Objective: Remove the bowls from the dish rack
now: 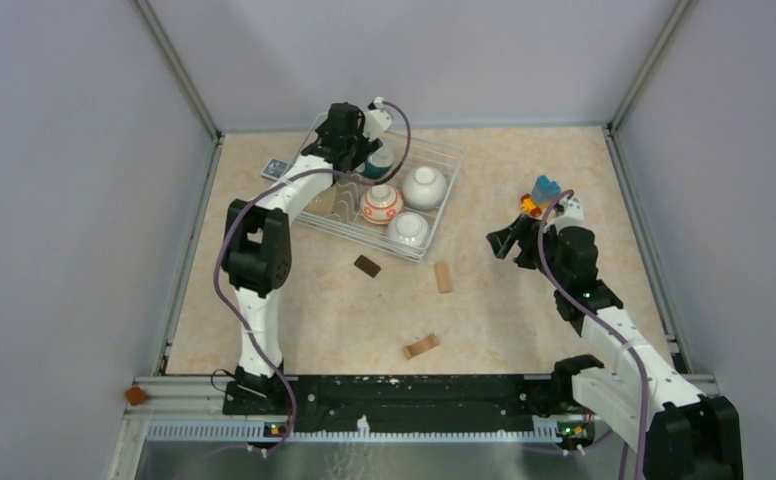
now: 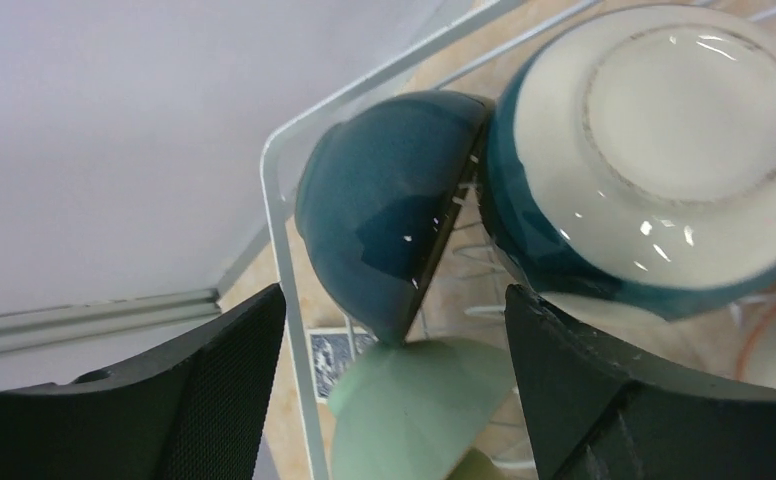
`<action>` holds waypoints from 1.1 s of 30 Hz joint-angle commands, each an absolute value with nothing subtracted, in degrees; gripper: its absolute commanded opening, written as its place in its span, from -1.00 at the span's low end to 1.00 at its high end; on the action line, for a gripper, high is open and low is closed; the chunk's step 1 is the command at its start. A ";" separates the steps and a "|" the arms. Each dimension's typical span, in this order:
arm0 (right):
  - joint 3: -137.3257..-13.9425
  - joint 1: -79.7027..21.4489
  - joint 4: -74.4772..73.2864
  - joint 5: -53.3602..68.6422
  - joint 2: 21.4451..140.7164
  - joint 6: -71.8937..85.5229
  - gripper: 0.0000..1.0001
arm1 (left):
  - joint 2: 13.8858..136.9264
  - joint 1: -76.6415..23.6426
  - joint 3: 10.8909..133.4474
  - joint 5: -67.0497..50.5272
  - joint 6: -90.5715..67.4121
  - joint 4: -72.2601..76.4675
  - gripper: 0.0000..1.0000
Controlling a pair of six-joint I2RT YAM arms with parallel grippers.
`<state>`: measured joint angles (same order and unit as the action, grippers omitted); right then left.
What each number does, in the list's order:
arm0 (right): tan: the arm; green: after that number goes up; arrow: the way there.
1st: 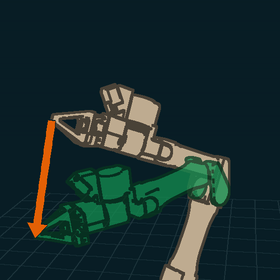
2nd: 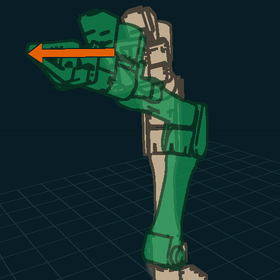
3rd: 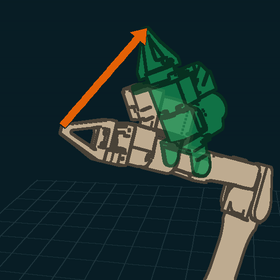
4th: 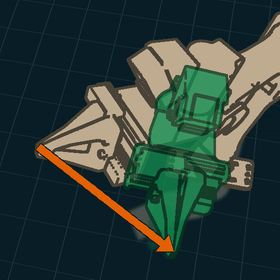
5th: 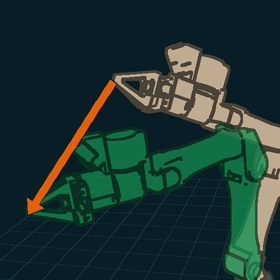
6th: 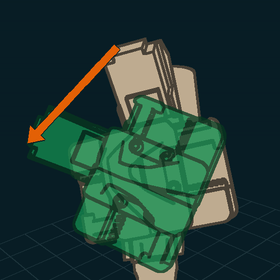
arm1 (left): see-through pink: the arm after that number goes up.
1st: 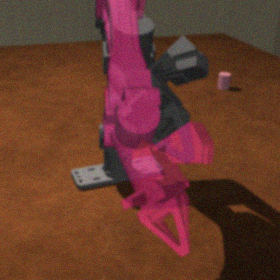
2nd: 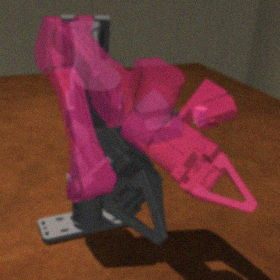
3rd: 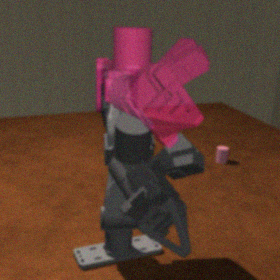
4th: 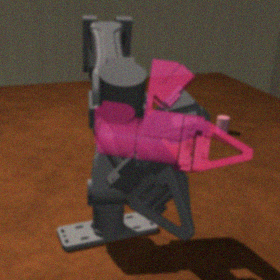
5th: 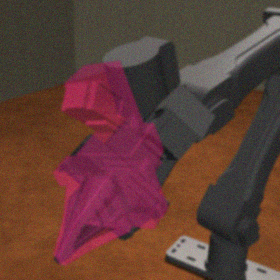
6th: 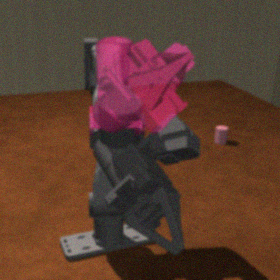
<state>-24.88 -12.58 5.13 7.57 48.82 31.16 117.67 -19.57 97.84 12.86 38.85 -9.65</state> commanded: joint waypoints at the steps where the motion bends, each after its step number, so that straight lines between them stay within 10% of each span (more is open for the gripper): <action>1: -27.69 -12.39 5.18 6.77 49.52 29.97 0.82 | 121.31 -19.86 103.87 16.96 43.78 -8.35 0.69; 6: -28.01 -12.39 5.06 6.21 50.09 30.15 0.80 | 125.13 -19.95 106.42 19.78 46.38 -7.66 0.34; 33: -29.24 -12.41 6.52 5.63 53.99 29.45 0.76 | 129.14 -22.59 101.32 36.12 58.55 14.58 -0.18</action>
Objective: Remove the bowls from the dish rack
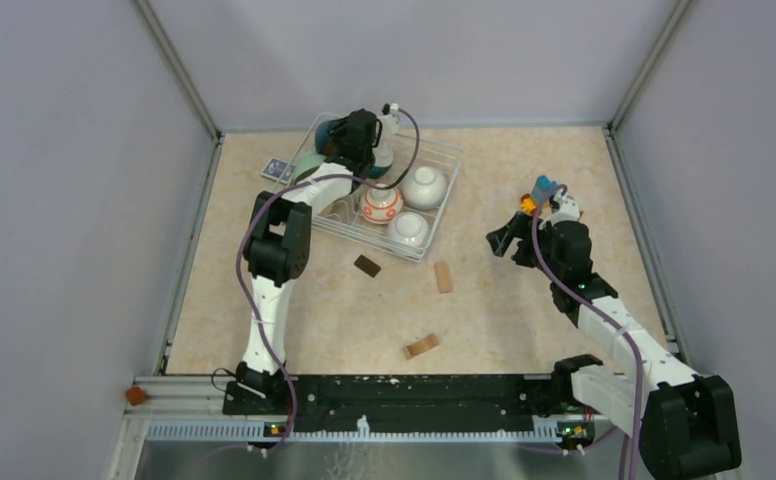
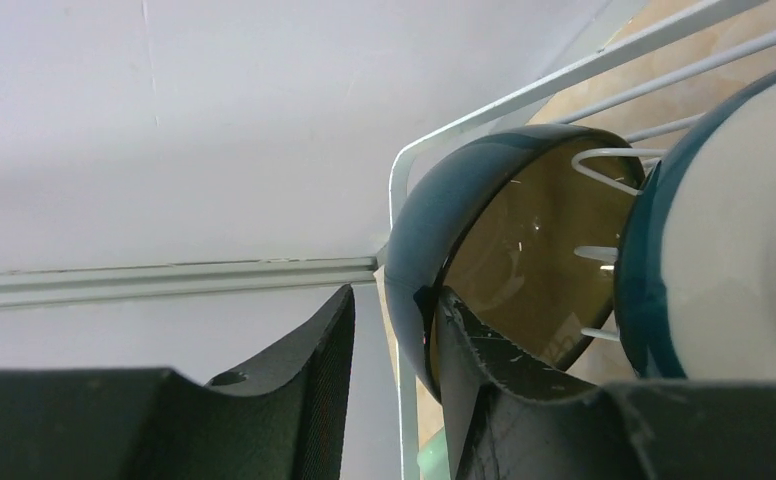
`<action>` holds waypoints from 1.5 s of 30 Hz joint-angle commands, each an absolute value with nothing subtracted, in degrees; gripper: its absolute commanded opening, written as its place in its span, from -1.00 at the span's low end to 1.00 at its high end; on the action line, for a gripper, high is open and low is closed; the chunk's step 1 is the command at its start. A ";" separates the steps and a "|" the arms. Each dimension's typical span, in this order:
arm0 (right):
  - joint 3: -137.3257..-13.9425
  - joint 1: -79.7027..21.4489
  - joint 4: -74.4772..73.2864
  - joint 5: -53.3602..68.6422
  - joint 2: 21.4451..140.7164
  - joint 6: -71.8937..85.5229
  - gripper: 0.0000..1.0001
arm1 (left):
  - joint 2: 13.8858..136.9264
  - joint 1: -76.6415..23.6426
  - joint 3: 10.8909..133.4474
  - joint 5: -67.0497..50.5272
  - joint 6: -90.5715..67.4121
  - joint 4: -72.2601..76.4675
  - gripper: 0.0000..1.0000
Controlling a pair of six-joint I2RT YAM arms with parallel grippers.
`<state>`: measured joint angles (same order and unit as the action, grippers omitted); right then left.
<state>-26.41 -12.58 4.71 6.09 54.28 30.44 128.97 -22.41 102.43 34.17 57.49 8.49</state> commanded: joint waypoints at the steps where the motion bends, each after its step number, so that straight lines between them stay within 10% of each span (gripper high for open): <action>1: -29.31 -12.40 6.48 5.60 53.90 29.40 0.76 | 129.11 -22.59 100.97 36.22 58.61 15.17 -0.19; 8: -29.16 -12.41 6.20 5.45 53.48 29.29 0.76 | 130.10 -22.55 100.46 36.99 58.22 17.01 0.08; 22: -29.20 -12.39 5.60 4.88 52.99 29.02 0.75 | 133.33 -22.38 100.50 39.70 63.02 23.68 -0.29; 27: -29.31 -12.39 5.72 4.88 53.00 29.09 0.75 | 134.00 -22.28 100.91 40.48 64.67 24.84 -1.00; 45: -29.81 -12.39 6.06 4.83 53.61 29.20 0.75 | 134.93 -22.76 99.48 44.56 83.72 47.51 -1.00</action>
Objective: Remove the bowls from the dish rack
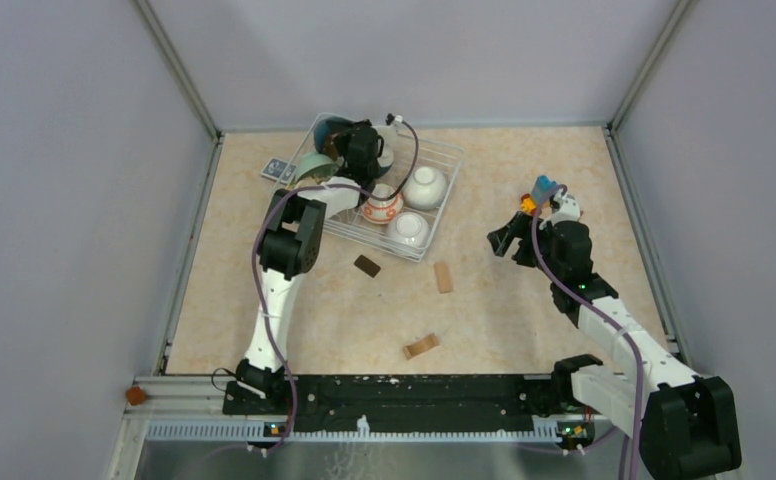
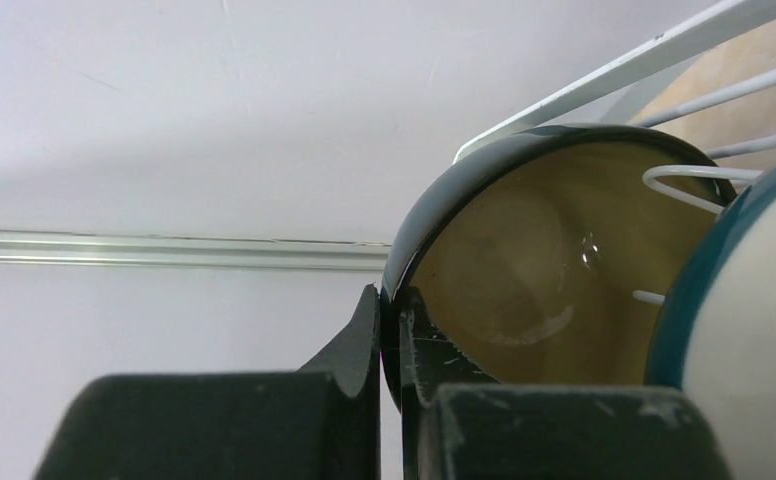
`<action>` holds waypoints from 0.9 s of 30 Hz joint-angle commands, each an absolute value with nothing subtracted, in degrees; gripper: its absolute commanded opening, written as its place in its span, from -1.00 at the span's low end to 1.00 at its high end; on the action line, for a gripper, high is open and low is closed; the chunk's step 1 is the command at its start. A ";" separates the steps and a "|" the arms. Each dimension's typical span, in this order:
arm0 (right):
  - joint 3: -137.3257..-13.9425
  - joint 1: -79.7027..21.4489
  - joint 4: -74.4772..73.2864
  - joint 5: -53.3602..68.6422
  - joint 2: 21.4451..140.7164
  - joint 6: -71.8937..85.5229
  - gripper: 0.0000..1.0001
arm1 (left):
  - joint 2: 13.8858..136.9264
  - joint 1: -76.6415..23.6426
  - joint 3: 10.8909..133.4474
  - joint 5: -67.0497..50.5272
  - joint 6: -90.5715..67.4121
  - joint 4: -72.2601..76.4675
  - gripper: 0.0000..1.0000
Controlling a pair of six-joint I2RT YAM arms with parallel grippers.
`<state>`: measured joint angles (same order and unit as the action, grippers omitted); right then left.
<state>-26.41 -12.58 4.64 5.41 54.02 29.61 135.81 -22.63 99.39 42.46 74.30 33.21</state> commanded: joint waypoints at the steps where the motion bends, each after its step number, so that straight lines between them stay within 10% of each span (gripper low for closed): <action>1: -29.82 -12.44 6.10 4.83 53.70 29.18 0.74 | 134.84 -22.84 99.61 44.44 84.92 48.59 -1.00; 27: -30.11 -12.39 3.93 4.27 51.24 29.09 0.74 | 128.95 -25.31 103.51 44.43 80.55 51.24 -1.00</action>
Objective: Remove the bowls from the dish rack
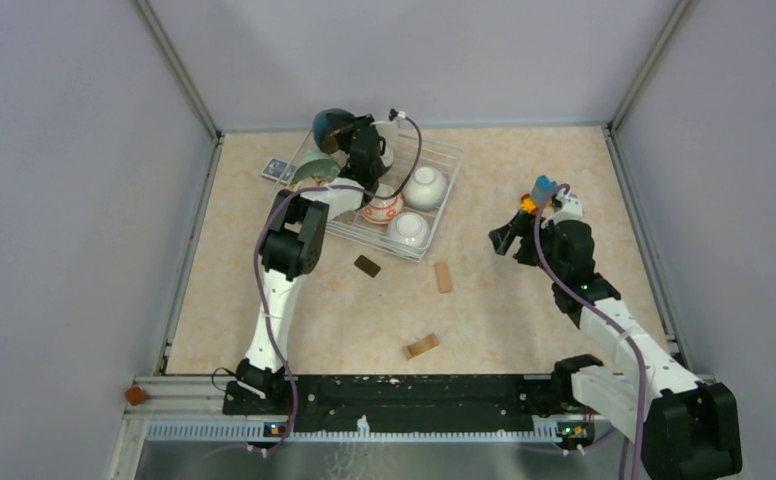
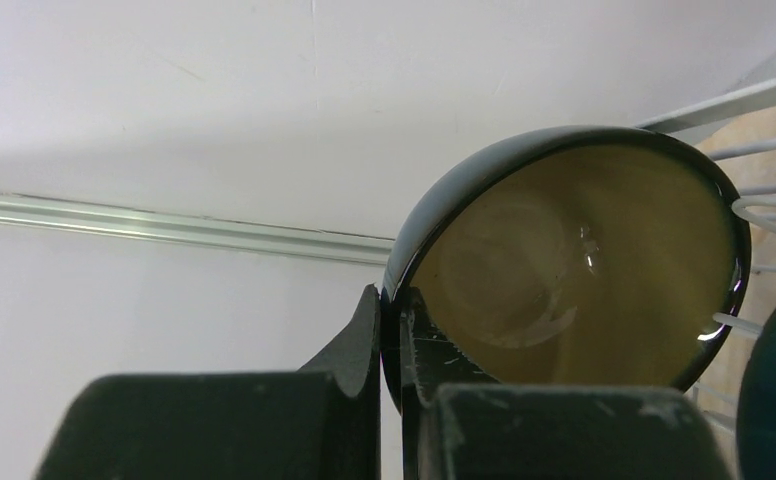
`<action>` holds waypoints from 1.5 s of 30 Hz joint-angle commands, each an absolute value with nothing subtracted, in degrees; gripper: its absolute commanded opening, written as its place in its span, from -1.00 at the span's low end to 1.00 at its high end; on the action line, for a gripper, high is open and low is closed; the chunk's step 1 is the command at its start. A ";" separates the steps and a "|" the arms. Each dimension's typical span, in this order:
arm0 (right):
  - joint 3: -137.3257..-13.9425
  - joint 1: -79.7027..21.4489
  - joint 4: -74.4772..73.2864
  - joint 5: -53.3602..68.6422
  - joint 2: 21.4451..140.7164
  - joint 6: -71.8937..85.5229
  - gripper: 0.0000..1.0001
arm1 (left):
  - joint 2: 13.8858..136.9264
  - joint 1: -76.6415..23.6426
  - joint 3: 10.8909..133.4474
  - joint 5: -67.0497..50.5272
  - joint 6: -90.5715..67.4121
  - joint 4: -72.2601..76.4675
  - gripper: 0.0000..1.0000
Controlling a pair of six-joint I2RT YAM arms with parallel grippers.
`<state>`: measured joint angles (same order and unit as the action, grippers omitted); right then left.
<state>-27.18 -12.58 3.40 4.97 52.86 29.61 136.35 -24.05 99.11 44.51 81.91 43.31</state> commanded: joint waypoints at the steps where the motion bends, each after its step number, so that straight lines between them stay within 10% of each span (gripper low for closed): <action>1: -30.02 -12.39 3.75 4.17 51.00 29.09 0.74 | 128.61 -25.38 103.75 44.47 80.39 50.77 -1.00; 23: -30.16 -12.39 0.18 3.25 45.79 28.89 0.74 | 113.04 -29.91 103.05 43.32 50.48 23.76 -1.00; 45: -44.40 -12.39 -12.39 9.10 42.67 30.01 0.74 | 93.23 -33.84 89.14 -5.25 -12.13 -3.73 -1.00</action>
